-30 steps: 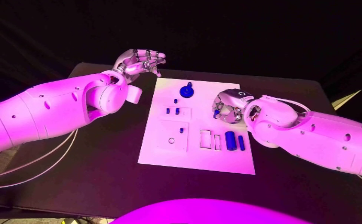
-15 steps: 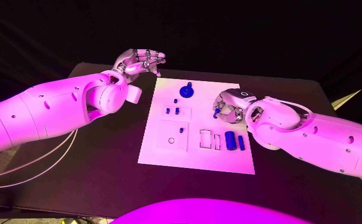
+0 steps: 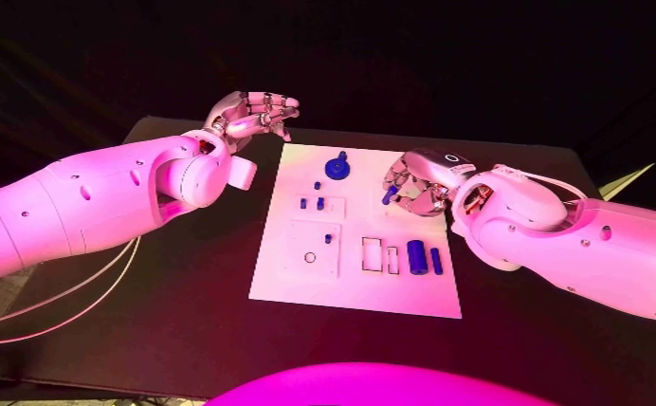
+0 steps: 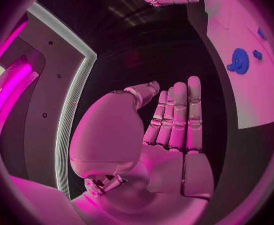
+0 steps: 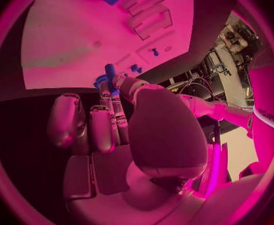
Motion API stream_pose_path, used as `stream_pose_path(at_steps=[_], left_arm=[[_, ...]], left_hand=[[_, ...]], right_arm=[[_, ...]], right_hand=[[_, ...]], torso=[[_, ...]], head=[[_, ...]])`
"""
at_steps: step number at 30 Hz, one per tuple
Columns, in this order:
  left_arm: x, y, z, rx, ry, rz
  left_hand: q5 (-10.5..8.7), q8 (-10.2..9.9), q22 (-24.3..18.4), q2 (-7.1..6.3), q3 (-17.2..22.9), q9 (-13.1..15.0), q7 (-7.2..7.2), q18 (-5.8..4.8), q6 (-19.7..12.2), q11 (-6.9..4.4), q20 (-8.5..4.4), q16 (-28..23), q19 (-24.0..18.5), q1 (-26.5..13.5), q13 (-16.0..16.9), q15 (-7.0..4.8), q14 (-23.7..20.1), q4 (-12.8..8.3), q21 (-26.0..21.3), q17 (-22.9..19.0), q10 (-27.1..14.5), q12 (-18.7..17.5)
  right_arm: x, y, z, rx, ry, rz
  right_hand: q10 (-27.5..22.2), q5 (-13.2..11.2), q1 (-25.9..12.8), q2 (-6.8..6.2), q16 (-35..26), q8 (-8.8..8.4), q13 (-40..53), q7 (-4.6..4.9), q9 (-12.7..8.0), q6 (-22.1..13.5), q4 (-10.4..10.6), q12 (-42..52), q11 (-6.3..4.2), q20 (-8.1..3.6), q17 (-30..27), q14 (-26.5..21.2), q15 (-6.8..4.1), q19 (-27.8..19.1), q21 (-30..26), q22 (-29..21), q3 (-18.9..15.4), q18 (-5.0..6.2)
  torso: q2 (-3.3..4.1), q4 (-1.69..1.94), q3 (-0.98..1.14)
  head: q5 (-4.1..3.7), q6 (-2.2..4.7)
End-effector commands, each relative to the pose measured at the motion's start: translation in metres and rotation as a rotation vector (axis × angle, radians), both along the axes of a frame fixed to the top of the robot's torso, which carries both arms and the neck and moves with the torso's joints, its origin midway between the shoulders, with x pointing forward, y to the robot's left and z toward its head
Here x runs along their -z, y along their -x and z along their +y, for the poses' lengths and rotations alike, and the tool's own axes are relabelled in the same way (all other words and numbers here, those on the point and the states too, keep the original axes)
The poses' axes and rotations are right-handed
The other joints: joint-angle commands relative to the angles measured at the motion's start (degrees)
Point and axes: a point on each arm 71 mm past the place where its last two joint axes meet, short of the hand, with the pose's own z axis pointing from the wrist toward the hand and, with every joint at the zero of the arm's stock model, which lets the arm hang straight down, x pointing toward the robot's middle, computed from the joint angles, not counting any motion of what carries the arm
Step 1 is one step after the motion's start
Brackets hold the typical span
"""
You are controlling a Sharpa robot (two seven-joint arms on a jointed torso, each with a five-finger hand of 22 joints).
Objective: Assemble the parts on the task board
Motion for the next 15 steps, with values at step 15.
stream_pose_path(at_steps=[15], left_arm=[[0.0,-0.002,-0.006,0.012,0.005,-0.002]], left_hand=[[-0.23,1.21,-0.64,0.0,-2.19,-0.01,0.29,0.3,-0.67,-0.09,0.31,-0.6,0.89,0.42,-0.66,0.13,-0.52,0.49,-0.51,-0.78,-0.89,0.88]], right_arm=[[0.006,0.055,0.092,-0.266,-0.071,-0.008]], right_hand=[[4.99,0.74,-1.72,1.64,0.67,3.45,1.42,-0.16,2.79,1.33,-1.47,0.91,-1.33,-0.35,0.13,2.36,-0.3,3.14,1.03,8.74,3.15,-1.26]], torso=[[0.08,0.25,-0.05]], head=[[1.81,0.01]])
